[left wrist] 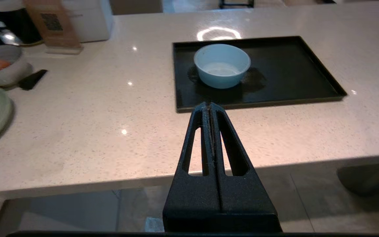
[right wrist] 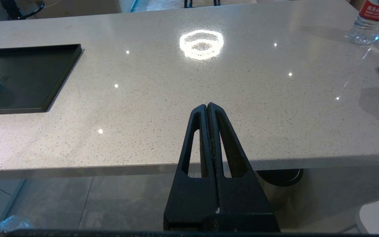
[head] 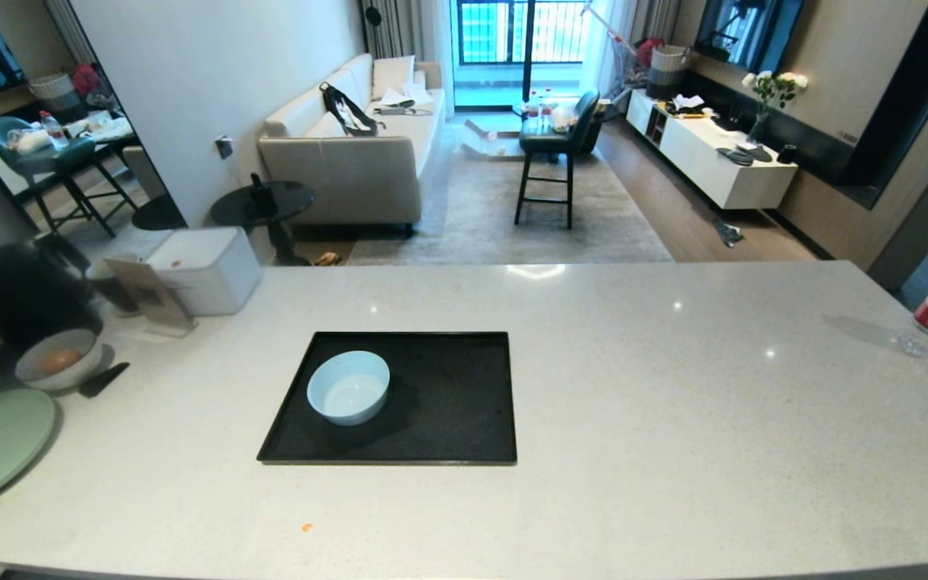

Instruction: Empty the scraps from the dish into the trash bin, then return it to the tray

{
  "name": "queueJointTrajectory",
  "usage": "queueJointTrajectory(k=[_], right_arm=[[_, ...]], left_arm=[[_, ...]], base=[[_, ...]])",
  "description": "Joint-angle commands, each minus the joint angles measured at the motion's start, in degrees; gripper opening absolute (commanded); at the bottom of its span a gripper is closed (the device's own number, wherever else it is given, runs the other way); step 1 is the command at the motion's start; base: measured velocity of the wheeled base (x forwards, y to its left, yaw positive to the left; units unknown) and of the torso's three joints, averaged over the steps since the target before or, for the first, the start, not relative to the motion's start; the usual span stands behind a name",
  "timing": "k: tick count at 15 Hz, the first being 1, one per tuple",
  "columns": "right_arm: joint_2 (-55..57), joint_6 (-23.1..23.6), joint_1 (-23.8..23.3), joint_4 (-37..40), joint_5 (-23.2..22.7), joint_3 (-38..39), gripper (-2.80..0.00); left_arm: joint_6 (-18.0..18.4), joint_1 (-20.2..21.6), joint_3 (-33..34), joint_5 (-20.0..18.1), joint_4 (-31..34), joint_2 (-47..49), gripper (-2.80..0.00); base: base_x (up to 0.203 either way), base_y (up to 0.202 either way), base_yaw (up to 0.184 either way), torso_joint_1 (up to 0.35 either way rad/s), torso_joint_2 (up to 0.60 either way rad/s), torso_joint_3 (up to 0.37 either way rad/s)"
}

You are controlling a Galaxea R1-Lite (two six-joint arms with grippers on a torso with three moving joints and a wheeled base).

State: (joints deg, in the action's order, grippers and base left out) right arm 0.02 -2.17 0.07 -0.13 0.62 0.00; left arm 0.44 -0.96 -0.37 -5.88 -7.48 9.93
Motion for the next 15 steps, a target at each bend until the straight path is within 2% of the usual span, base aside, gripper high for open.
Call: queueJointTrajectory(k=[1, 2, 3, 15], right_arm=[[-0.02, -0.03, 0.01, -0.04, -0.01, 0.00, -2.80], [-0.02, -0.03, 0.01, -0.04, -0.01, 0.00, -2.80], [-0.02, -0.03, 0.01, -0.04, -0.01, 0.00, -2.80], [-0.02, -0.03, 0.01, -0.04, -0.01, 0.00, -2.80]], left_arm=[[0.57, 0.56, 0.35, 3.19, 3.60, -8.79, -2.80], [2.94, 0.81, 0.36, 4.49, 6.23, -9.92, -2.80], [3.56, 0.93, 0.37, 5.00, 7.08, -9.85, -2.80], [2.81, 0.88, 0.37, 5.35, 7.12, -9.92, -2.80]], base=[[0.000, 0.000, 0.000, 0.000, 0.00, 0.000], [0.000, 0.000, 0.000, 0.000, 0.00, 0.000], [0.000, 0.000, 0.000, 0.000, 0.00, 0.000], [0.000, 0.000, 0.000, 0.000, 0.00, 0.000]])
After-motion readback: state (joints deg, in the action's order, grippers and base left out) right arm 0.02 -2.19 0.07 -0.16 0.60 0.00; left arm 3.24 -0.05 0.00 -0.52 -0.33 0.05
